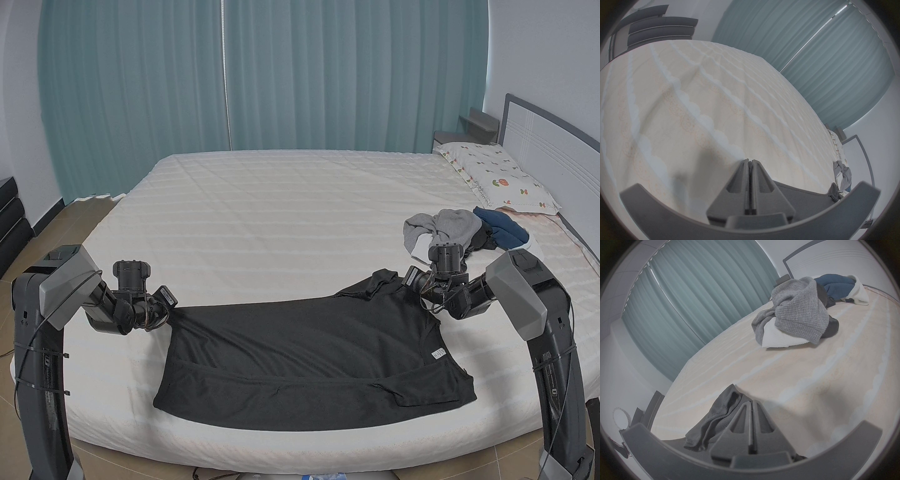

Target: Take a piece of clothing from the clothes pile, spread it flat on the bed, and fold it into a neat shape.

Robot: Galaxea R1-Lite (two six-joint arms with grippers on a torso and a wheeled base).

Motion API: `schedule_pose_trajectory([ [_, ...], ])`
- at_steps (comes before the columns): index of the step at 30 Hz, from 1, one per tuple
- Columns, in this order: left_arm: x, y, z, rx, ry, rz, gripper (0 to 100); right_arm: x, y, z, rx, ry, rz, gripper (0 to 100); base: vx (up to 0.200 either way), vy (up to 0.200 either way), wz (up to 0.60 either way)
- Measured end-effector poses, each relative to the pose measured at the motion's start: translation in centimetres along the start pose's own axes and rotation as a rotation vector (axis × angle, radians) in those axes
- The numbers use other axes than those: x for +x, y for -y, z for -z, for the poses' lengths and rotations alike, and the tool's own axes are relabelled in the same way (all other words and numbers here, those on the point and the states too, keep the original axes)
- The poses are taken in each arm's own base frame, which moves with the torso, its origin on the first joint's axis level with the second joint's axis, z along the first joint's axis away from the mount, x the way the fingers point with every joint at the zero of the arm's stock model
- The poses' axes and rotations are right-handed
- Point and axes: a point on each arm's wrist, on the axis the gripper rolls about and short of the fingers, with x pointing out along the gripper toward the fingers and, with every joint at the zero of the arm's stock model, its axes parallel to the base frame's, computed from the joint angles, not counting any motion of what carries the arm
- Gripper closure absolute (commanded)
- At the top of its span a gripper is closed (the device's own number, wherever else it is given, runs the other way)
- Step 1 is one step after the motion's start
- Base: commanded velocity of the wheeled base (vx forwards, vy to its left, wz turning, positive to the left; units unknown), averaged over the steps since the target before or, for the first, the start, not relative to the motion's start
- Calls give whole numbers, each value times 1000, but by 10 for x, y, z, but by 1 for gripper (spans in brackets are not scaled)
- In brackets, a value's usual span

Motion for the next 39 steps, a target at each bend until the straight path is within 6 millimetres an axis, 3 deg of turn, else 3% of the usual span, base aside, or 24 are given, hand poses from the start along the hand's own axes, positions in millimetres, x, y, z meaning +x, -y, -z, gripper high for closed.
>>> schedule_pose_trajectory([
  [13, -12, 9, -9, 1, 25, 20, 100, -24, 1, -21, 50, 80, -47, 100, 0, 0, 0],
  [29, -22, 14, -11, 18, 94, 78, 100, -58, -2, -29, 121, 82, -119, 100, 0, 0, 0],
  [39, -23, 12, -8, 22, 88, 72, 100, -69, 2, -30, 116, 59, -104, 100, 0, 0, 0],
])
